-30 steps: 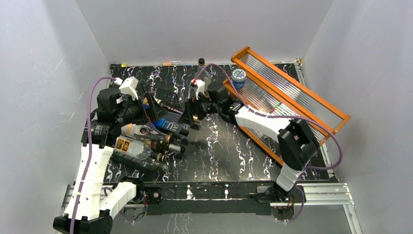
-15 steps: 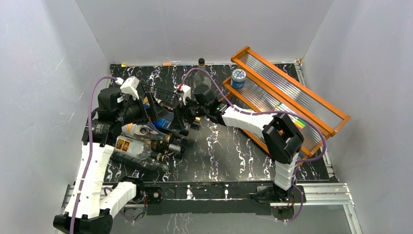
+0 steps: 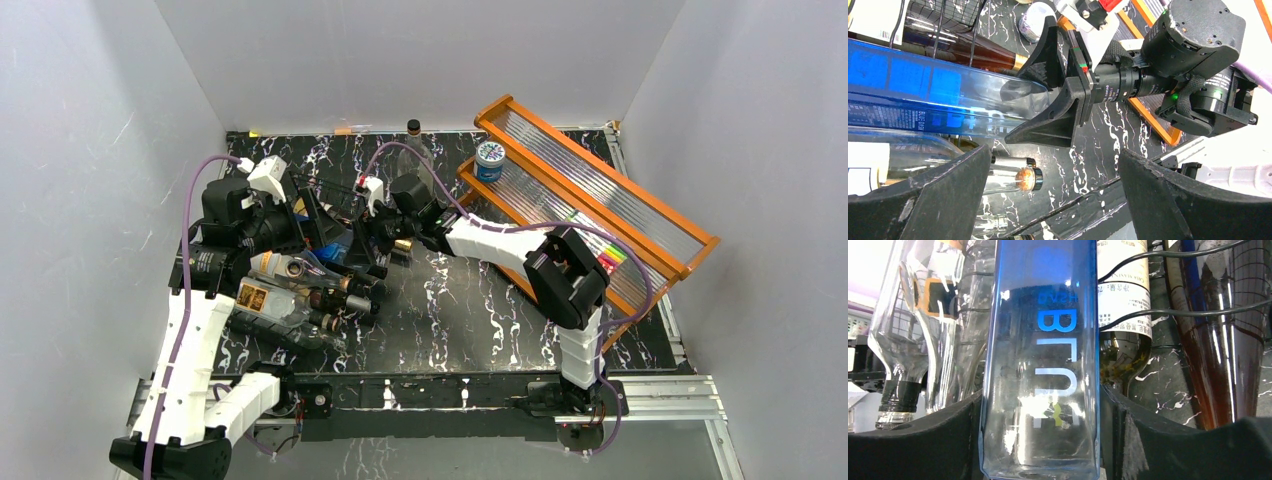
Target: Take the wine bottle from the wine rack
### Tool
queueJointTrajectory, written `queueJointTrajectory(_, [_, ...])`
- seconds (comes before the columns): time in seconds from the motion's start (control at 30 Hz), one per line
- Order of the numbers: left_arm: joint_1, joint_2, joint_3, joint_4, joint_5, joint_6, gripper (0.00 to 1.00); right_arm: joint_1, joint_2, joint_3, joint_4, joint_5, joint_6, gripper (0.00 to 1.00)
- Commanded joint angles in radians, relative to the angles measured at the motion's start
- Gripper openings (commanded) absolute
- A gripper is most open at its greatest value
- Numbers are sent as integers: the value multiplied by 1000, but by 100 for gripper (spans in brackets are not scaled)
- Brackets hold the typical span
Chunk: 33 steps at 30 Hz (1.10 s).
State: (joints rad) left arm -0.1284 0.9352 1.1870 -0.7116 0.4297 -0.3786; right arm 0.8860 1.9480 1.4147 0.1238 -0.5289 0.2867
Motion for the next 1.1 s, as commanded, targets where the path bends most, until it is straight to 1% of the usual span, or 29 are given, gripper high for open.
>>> queueJointTrajectory(0.0, [-3,-15,32,-5,2,-9,98,5,-3,63,71,-42,24,70])
queueJointTrajectory(0.17, [-3,-11,32,-5,0,-13,98,2,-8,69,77,-81,80,48])
queueJointTrajectory(0.3, [-4,-9,34,-5,-3,-16,98,-6,-33,50,107,-97,165,32])
queueJointTrajectory(0.43, [-4,-10,36,-5,-6,-20,98,-20,-49,21,172,-119,289,27])
queueJointTrajectory(0.5, [-3,-7,43,-5,-8,-22,98,-28,-50,12,198,-134,351,21])
queueJointTrajectory(0.6, [-4,-5,51,-5,-9,-23,98,-38,-55,0,237,-143,437,15])
queueJointTrajectory(0.7, [-3,-5,56,-5,-10,-23,98,-58,-58,-10,288,-160,513,12])
queueJointTrajectory(0.8, [-3,-4,60,-6,-9,-23,98,-80,-55,-19,336,-194,596,7])
queueJointTrajectory(0.9, [-3,-3,61,-5,-3,-24,98,-93,-64,-38,383,-216,655,6])
queueJointTrajectory(1.07, [-4,5,73,-5,6,-15,98,-100,-89,-45,393,-219,674,5])
